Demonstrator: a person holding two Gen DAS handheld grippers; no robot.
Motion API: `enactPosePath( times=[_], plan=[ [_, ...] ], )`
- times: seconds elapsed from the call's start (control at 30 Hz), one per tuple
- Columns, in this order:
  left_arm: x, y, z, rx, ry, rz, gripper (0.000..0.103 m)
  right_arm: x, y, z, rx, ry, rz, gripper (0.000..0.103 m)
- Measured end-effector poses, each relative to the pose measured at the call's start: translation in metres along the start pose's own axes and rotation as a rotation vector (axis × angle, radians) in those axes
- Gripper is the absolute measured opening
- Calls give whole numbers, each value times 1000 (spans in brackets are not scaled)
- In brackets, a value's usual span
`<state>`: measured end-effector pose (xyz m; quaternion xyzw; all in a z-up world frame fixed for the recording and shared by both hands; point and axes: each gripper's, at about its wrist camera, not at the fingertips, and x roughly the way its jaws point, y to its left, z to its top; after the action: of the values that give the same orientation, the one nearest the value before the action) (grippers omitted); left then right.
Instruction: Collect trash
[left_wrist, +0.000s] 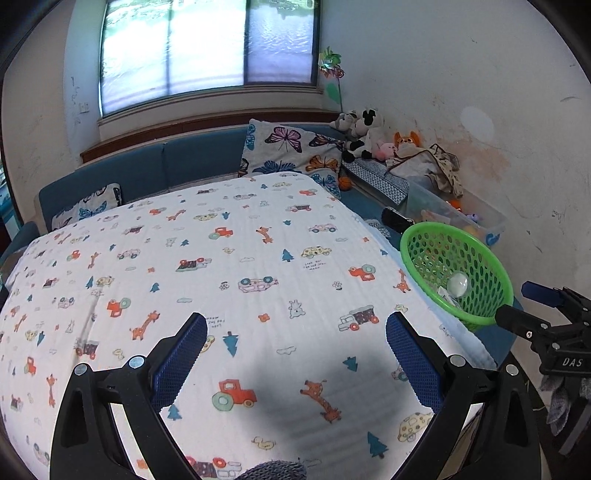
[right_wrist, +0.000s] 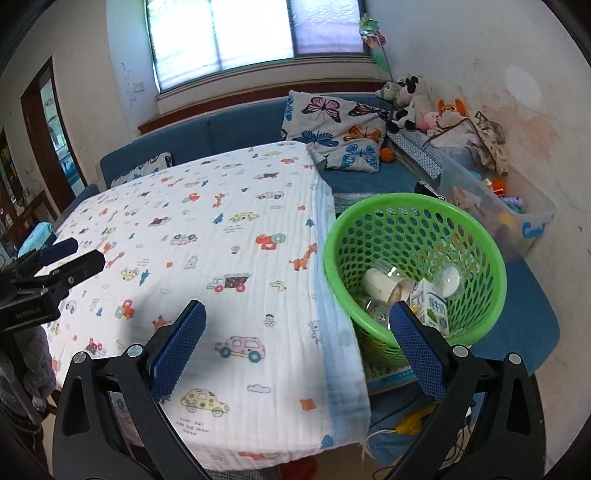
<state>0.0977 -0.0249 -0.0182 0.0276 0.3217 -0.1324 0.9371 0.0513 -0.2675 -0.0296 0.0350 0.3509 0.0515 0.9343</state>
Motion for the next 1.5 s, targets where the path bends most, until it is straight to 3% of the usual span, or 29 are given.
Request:
enactPosePath(
  times=[0.4, 0.9, 1.5],
  plan=[
    [-23, -4, 4, 6, -83, 37, 94, -23, 12, 5, -47, -91, -53, 99],
    [-39, -9, 4, 11, -153, 72, 94, -33, 15, 6, -52, -127, -59, 99],
    [-42, -13, 4, 21, -162, 70, 94, -38, 15, 6, -51, -140, -55, 99]
  ],
)
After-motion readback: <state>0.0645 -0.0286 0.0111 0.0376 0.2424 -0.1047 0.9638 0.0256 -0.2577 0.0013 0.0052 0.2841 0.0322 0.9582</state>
